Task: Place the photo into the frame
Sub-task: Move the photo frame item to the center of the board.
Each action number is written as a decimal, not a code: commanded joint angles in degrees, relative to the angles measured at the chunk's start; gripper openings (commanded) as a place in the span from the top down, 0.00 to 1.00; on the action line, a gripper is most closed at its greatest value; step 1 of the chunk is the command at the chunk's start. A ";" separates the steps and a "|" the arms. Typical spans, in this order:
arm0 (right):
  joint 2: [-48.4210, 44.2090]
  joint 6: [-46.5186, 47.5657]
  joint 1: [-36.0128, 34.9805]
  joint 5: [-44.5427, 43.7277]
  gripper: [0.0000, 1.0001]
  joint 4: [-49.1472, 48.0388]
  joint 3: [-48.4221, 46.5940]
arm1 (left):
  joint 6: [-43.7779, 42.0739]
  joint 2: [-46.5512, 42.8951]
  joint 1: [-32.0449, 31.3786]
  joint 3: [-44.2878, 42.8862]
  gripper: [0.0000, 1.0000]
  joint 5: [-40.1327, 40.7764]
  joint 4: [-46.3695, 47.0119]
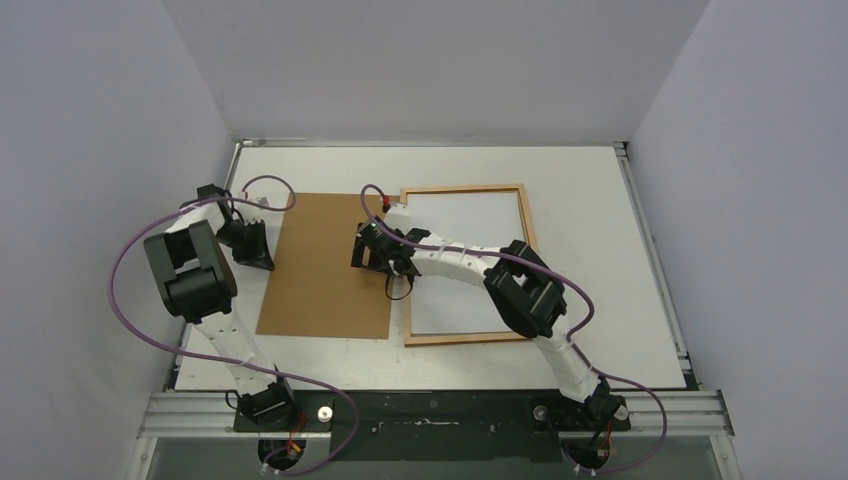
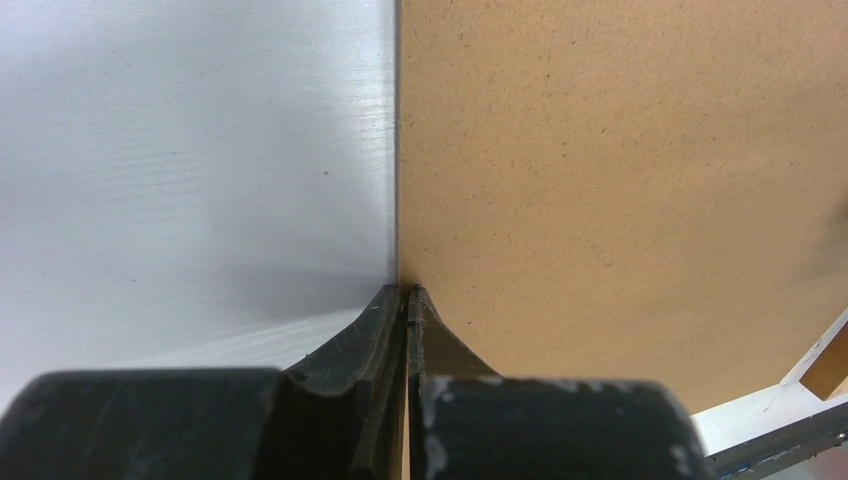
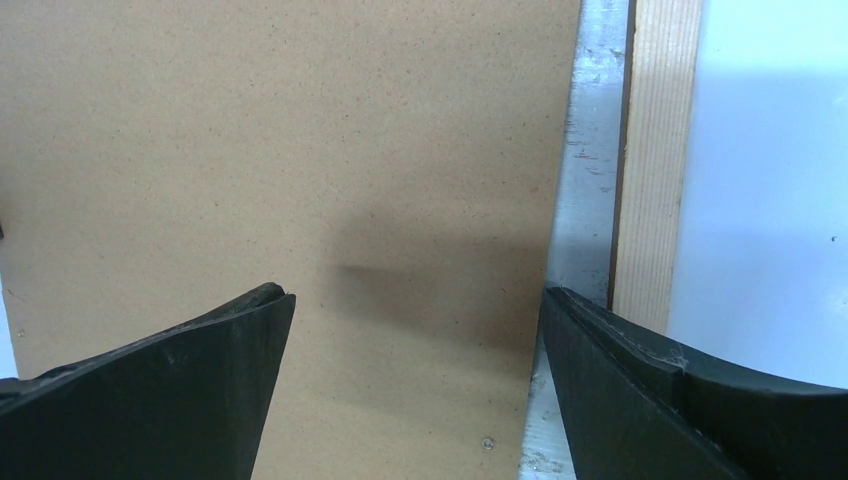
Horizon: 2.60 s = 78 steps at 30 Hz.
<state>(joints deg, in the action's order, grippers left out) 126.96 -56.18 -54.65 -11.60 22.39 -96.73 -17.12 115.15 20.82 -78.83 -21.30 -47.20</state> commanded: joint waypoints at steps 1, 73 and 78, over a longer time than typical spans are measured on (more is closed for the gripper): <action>-3.79 -5.24 -2.08 11.08 0.04 -14.76 0.03 | 0.91 4.43 -2.09 4.81 1.00 -4.80 0.11; -26.76 -9.02 1.16 14.80 0.08 -41.33 26.62 | 2.76 4.36 -15.55 2.81 1.00 -7.91 -2.43; -29.24 -9.29 2.36 13.42 0.08 -41.15 29.02 | 3.09 4.45 -16.74 2.56 1.00 -8.36 -2.31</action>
<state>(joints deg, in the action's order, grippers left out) 105.27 -63.18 -52.73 1.32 -3.84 -66.78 -15.44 114.34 8.29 -79.46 -23.99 -41.63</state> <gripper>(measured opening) 0.924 0.006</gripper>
